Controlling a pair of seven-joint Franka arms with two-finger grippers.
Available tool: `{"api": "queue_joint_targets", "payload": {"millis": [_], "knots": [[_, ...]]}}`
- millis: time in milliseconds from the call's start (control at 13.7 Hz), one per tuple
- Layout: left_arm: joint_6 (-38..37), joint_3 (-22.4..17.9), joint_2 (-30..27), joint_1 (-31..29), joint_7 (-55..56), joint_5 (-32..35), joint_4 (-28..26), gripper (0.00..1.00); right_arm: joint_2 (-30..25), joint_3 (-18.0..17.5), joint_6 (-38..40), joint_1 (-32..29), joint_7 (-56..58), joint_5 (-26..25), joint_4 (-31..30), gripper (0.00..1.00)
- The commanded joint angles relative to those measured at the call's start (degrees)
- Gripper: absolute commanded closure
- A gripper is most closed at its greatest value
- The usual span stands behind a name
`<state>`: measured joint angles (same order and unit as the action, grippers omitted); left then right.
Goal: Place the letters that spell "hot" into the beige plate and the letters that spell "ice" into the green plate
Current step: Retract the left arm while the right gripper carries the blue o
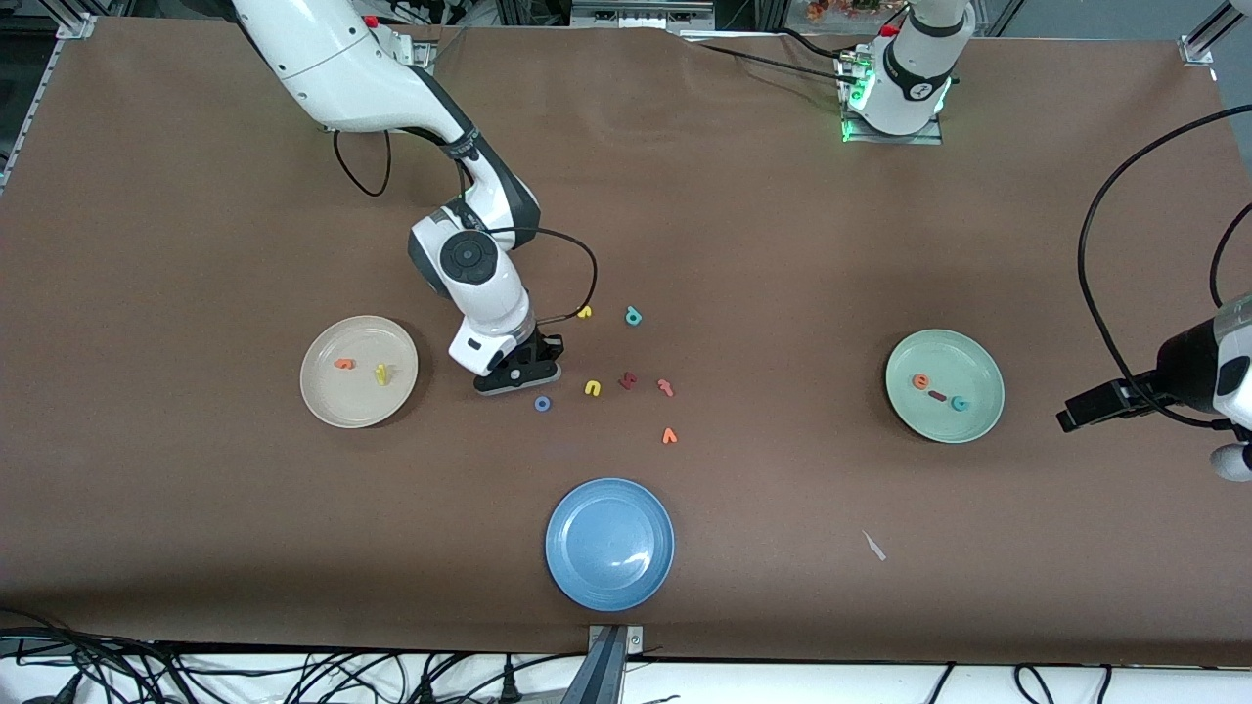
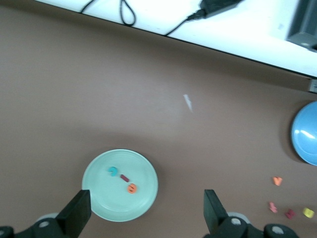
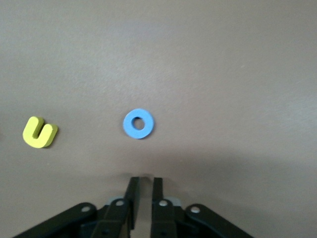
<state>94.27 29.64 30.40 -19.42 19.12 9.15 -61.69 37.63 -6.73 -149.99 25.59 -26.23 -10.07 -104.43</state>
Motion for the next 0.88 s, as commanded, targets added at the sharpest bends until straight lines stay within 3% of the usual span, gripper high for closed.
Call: {"api": "queue_joint_targets", "payload": {"millis": [0,73,585,658,804], "knots": [[-2.1,1.1,-1.4,0.2,-0.8,-1.4,0.3,0.0,-1.4,0.2,2.0,0.4,0.7,1.1,1.1,0.38],[-2.6,1.2,-1.7,0.5,-0.9,-1.1,0.0,0.0,-0.6,0.2,2.1,1.0,0.5,2.7,3.4,0.33],[-3.9,0.9,-2.5,1.0,-1.0,0.2,-0.8,0.0,5.9,0.7,1.1,1.1,0.4,2.2,8.3,0.33],[-4.3,0.0,-3.3,3.1,-0.9,1.3,-0.9,0.0,6.9,0.7,1.1,1.3,0.5,2.2,9.6,0.33],[-4.8,-7.3,-5.8,9.5,-1.2,1.4,-2.0,0.0,8.0,1.4,1.1,1.7,0.7,2.2,11.1,0.34]]}}
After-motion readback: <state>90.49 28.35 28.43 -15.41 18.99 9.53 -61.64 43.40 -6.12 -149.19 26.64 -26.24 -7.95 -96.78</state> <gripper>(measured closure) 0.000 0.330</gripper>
